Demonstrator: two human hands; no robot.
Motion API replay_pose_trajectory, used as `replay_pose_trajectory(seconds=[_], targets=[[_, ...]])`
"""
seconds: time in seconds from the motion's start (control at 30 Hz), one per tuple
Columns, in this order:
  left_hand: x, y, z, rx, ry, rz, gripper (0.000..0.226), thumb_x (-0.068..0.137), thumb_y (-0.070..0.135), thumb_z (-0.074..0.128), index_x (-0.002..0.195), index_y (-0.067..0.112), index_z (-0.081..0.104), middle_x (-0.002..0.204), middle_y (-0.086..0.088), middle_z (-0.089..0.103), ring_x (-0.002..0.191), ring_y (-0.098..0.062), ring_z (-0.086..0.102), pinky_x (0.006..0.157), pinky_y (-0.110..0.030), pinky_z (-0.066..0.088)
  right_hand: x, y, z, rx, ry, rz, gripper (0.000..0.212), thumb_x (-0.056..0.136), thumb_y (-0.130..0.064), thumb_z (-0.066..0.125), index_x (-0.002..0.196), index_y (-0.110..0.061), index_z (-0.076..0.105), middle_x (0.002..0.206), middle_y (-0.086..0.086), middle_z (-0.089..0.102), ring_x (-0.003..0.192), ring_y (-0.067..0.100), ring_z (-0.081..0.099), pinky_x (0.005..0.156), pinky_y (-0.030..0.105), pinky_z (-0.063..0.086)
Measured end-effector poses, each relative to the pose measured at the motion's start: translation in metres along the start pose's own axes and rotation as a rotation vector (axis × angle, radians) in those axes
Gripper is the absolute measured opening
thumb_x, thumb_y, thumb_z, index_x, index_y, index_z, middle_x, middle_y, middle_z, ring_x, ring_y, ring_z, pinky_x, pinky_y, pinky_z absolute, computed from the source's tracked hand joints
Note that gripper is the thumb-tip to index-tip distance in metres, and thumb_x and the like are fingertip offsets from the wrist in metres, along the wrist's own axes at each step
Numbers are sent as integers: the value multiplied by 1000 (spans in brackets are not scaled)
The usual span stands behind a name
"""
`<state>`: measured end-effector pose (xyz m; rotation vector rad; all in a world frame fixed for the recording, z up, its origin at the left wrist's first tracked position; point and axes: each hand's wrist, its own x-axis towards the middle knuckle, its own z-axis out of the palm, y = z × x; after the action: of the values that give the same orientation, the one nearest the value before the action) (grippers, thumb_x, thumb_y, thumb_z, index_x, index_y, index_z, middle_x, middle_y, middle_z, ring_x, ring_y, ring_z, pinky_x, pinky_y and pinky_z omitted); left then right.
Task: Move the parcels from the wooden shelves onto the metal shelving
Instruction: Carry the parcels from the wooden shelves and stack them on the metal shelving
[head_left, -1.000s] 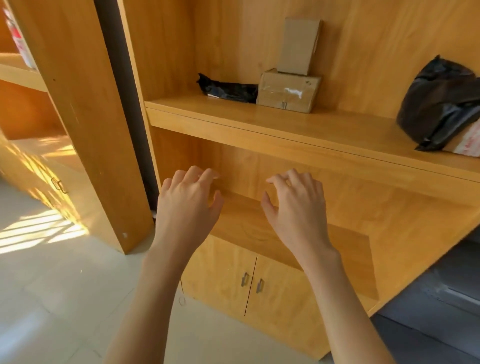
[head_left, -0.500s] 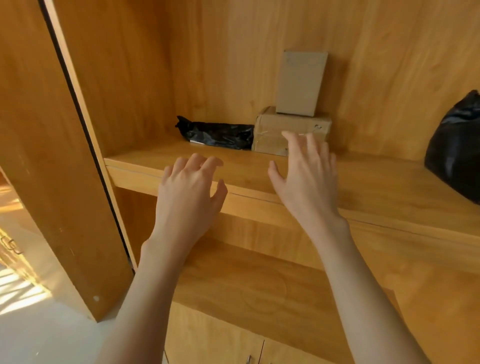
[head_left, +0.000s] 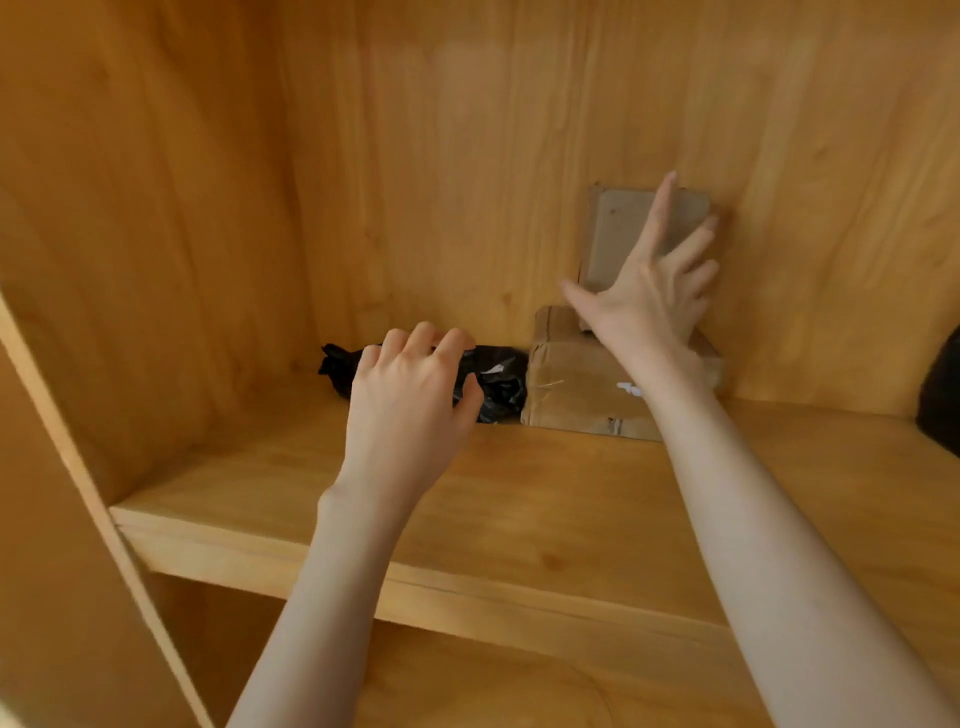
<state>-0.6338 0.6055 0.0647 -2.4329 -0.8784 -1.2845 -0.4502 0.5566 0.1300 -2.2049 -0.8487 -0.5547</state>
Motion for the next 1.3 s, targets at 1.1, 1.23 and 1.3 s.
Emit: replay_pose_trajectory(seconds=[1.1, 1.23, 1.3], targets=[[26, -11, 50, -178, -39, 93, 25, 79, 23, 53, 96, 11, 68, 80, -5, 64, 68, -28, 57, 60, -34, 45, -12, -5, 16, 194, 153, 14, 116, 72, -47, 74, 151, -33, -10, 143, 15, 20, 115, 38, 42, 81, 37, 33], [24, -9, 33, -252, -6, 117, 31, 82, 31, 51, 102, 13, 65, 85, -3, 64, 74, -29, 58, 63, -36, 47, -41, -11, -9, 296, 116, -14, 117, 70, -50, 74, 150, -36, -11, 139, 9, 22, 118, 32, 44, 83, 34, 37], [17, -5, 21, -317, -3, 109, 37, 81, 37, 53, 108, 14, 64, 88, -2, 65, 77, -29, 58, 66, -37, 46, -61, -11, -21, 314, 112, -10, 118, 68, -52, 73, 148, -40, -12, 135, 5, 24, 117, 29, 45, 89, 39, 43]])
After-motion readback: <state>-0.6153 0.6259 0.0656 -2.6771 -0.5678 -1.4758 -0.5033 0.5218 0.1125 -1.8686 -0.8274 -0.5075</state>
